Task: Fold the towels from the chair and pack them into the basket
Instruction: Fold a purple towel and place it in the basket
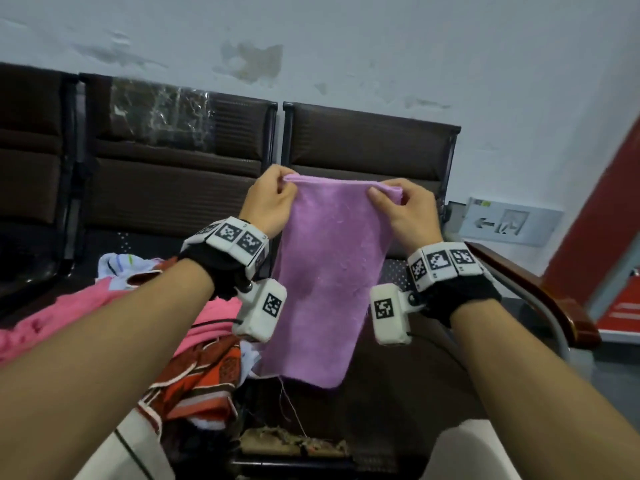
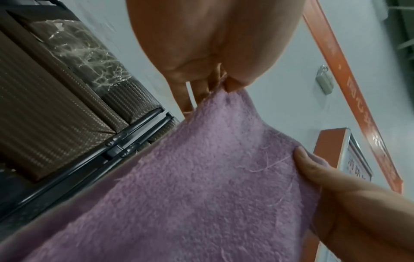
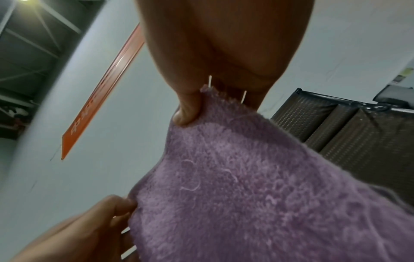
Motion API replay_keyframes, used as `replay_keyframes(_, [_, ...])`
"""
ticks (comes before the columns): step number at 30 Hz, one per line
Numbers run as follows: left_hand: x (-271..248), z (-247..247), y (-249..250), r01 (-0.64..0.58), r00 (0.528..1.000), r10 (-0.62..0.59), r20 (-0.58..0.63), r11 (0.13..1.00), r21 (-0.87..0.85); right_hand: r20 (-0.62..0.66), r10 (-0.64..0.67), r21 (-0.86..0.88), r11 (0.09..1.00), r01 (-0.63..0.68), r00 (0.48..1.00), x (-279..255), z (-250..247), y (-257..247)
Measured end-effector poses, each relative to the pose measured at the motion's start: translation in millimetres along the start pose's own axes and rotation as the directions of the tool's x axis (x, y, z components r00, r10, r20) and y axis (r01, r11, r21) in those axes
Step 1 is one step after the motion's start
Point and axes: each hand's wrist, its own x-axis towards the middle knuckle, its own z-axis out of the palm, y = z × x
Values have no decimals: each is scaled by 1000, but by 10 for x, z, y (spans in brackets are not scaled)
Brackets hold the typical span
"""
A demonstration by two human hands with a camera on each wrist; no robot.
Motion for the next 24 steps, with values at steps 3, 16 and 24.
replay_keyframes(3, [-171, 56, -59, -9, 1000, 7, -21, 996, -83, 20, -28, 68, 997, 26, 999, -239, -47, 52])
replay_keyframes(16, [-2255, 312, -853, 213, 927, -219, 304, 976, 54, 202, 297, -1, 953, -303, 933, -2333, -287, 871])
replay_keyframes(24, [-2140, 464, -1169, 298, 861, -324, 391, 946, 127, 337, 442, -294, 888, -352, 832, -2166, -180, 1223])
